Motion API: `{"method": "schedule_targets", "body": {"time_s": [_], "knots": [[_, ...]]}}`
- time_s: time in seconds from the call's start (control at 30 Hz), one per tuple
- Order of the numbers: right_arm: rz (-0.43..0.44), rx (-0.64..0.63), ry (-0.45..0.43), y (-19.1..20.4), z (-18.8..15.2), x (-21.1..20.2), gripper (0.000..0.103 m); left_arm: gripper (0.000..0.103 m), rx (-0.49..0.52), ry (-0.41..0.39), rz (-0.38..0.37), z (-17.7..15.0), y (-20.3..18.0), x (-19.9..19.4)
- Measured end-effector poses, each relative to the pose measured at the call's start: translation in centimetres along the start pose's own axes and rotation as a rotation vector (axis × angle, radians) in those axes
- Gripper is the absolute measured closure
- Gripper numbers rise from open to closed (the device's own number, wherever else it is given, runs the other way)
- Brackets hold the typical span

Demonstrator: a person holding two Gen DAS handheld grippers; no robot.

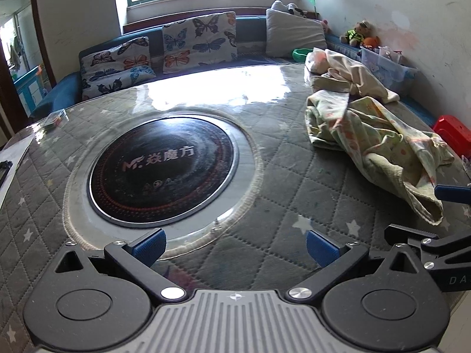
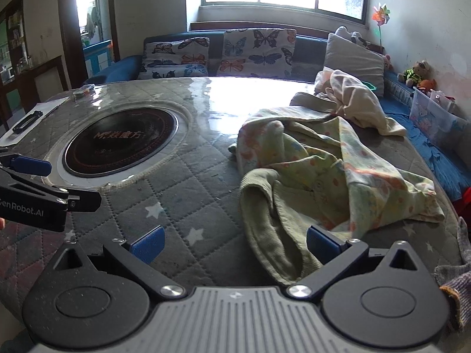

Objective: Fold clothes
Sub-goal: 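Move both tools toward the crumpled green floral shirt on the table, then grasp the shirt edge with the right tool while the left tool grasps another edge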

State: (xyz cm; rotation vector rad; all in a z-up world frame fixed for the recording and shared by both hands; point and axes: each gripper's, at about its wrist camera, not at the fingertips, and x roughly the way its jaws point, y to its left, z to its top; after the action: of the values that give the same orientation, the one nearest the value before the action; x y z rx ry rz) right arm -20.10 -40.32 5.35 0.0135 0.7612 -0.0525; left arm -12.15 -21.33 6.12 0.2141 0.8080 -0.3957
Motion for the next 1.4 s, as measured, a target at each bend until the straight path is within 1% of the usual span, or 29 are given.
{"method": "schedule_targets", "body": {"time_s": [0.33, 0.73, 0.77, 0.8, 0.93, 1.03, 1.13, 1.2, 1.3, 1.37, 1.4], "knots": [[-0.028, 0.019, -0.009, -2.1, -0.6, -1.2, 0.0, 0.0, 0.047, 0.005, -0.011, 1.1, -2.1, 0.5], [-0.068, 0.07, -0.032, -5.1, -0.2, -1.6, 0.001, 0.0, 0.089, 0.004, -0.028, 3.0, -4.4, 1.5], [-0.071, 0.072, -0.034, -5.3, -0.2, -1.5, 0.002, 0.0, 0.089, 0.006, -0.031, 3.2, -4.5, 1.6], [-0.074, 0.075, -0.035, -5.5, -0.1, -1.5, 0.005, 0.0, 0.088, 0.007, -0.034, 3.5, -4.7, 1.7], [-0.084, 0.097, -0.045, -6.5, 0.4, -1.2, 0.006, 0.0, 0.082, 0.007, -0.046, 4.4, -5.1, 2.3], [-0.09, 0.119, -0.045, -7.3, 0.8, -0.8, 0.009, 0.0, 0.079, -0.011, -0.047, 5.2, -5.5, 2.8], [-0.101, 0.131, -0.039, -8.0, 1.0, -0.1, 0.012, 0.001, 0.077, -0.019, -0.065, 6.2, -5.9, 3.3], [-0.104, 0.139, -0.032, -8.5, 1.0, 0.3, 0.016, 0.007, 0.082, -0.035, -0.066, 6.9, -6.3, 3.7], [-0.101, 0.153, -0.018, -9.2, 1.0, 0.9, 0.02, 0.012, 0.081, -0.053, -0.072, 8.0, -6.8, 4.5], [-0.103, 0.161, -0.008, -9.6, 0.9, 1.4, 0.025, 0.017, 0.08, -0.046, -0.085, 8.6, -7.1, 5.3], [-0.104, 0.162, -0.006, -9.7, 0.9, 1.5, 0.025, 0.02, 0.082, -0.041, -0.092, 8.9, -7.2, 5.8]]}}
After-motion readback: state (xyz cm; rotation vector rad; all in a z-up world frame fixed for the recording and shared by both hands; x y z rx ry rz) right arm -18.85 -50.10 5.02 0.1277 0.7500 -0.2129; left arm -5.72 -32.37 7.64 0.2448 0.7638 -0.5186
